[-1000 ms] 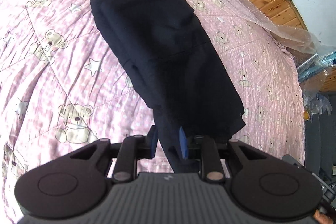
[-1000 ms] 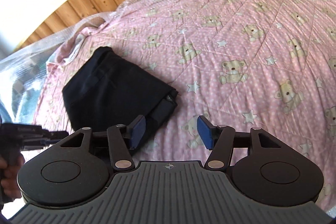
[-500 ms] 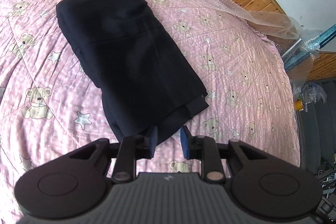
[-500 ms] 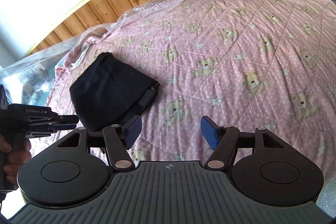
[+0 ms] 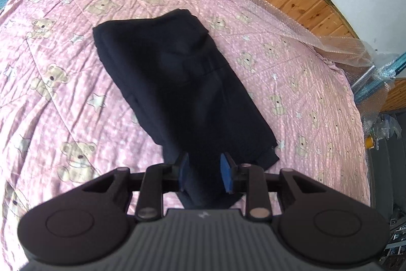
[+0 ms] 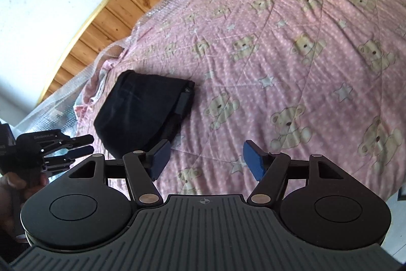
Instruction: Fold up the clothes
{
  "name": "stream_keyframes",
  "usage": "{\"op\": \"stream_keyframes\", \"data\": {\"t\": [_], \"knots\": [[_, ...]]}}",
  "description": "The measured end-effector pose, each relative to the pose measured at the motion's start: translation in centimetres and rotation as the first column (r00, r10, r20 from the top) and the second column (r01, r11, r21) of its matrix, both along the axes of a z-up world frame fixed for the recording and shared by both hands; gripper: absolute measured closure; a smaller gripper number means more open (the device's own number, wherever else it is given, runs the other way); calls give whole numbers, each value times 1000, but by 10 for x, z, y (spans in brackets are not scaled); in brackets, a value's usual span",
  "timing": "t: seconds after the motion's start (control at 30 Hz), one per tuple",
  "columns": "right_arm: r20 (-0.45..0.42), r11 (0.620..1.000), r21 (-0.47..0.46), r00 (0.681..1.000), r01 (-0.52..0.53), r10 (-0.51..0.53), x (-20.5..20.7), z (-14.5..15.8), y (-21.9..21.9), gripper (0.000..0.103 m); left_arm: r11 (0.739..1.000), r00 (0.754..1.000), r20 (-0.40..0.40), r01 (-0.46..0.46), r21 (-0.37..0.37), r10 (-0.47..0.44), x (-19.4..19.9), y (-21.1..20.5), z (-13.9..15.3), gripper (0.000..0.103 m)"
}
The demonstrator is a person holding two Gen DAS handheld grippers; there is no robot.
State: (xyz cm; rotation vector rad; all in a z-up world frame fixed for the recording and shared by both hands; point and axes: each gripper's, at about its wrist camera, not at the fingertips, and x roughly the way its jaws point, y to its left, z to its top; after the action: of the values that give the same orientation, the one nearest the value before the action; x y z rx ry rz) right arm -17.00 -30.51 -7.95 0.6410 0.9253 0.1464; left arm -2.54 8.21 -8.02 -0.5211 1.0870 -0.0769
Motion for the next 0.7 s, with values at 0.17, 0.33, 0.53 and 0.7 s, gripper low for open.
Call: {"op": "stream_keyframes", "data": {"t": [0.17, 0.33, 0.53, 0.7], "knots": [[-45, 993, 117, 999, 22, -17, 23, -17, 45, 33, 998, 998, -26, -61, -20, 61, 10, 67, -21, 71], [-85, 966, 241, 993, 96, -78, 47, -49, 91, 27, 993, 995, -47, -88, -84, 84, 30, 113, -48, 65], [-123, 942, 271, 978, 198, -170, 62, -81, 109, 26, 980, 997, -29, -80, -183, 76, 74, 127, -69, 59], [-109, 933, 285, 975, 219, -195, 87, -90, 107, 25, 978, 996, -23, -88, -191, 85, 111, 122, -85, 53]]}}
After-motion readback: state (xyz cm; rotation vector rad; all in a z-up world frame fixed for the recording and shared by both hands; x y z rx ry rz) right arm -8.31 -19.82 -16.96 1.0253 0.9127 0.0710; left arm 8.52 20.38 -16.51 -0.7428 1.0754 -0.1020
